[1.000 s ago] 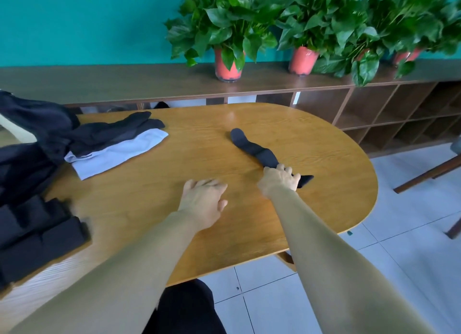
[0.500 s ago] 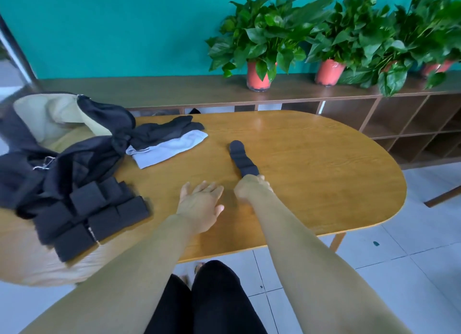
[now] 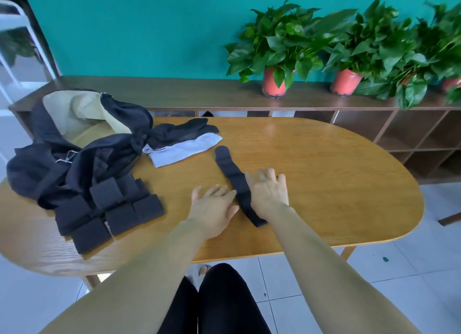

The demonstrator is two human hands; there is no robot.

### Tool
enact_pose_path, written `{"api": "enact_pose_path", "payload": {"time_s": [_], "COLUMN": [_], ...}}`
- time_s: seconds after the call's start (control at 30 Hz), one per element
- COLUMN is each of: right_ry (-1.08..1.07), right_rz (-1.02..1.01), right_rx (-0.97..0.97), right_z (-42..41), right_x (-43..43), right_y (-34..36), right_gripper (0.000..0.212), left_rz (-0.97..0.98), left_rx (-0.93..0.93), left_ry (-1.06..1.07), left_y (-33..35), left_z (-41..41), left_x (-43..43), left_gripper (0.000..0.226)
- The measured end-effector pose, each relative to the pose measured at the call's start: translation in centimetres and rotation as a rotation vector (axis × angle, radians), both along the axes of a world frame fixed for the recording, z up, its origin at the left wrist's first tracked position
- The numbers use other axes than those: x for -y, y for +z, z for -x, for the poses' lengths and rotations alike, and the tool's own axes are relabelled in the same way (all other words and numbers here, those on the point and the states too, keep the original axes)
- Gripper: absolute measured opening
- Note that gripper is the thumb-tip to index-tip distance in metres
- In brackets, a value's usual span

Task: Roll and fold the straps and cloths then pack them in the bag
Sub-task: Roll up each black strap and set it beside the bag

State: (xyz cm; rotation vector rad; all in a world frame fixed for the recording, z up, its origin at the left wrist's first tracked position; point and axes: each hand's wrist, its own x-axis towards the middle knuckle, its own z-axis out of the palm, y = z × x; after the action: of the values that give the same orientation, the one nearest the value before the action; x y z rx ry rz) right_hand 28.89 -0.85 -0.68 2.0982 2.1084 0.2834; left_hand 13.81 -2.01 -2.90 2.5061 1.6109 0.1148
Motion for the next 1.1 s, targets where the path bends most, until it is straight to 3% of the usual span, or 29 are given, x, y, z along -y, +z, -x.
{"api": "enact_pose_path", "payload": {"time_s": [0.07, 0.2, 0.4, 0.57, 1.1], "right_ry": [0.035, 0.131, 0.367, 0.464, 0.176], "right_rz": [-0.001, -0.006, -0.079, -0.007, 0.312], "right_rx": [0.051, 0.058, -0.154, -0.308, -0.321], "right_z": [-1.5, -2.7, -3.1, -0.8, 2.7], "right_x": [-0.2, -0.5, 0.3, 1.4, -4.3], "right_y": [-0.1, -0.1, -0.7, -1.6, -2.1], "right_gripper": [0.073, 0.071, 0.044, 0.040, 0.054], "left_rz": [-0.012, 0.017, 0.028, 0.094, 0.201], "left_rx": [0.016, 0.017, -0.053, -0.069, -0.059], "left_ry": [0.000, 0.035, -0.022, -0.102, -0.130], "left_y": [0.0, -0.3, -1.0, -0.4, -0.3], "left_z": [-1.1, -3.5, -2.0, 2.1, 5.8], "left_x": [-0.1, -0.1, -0.1, -0.3, -0.2], "left_gripper": [0.048, 0.061, 0.066, 0.070, 0.074]}}
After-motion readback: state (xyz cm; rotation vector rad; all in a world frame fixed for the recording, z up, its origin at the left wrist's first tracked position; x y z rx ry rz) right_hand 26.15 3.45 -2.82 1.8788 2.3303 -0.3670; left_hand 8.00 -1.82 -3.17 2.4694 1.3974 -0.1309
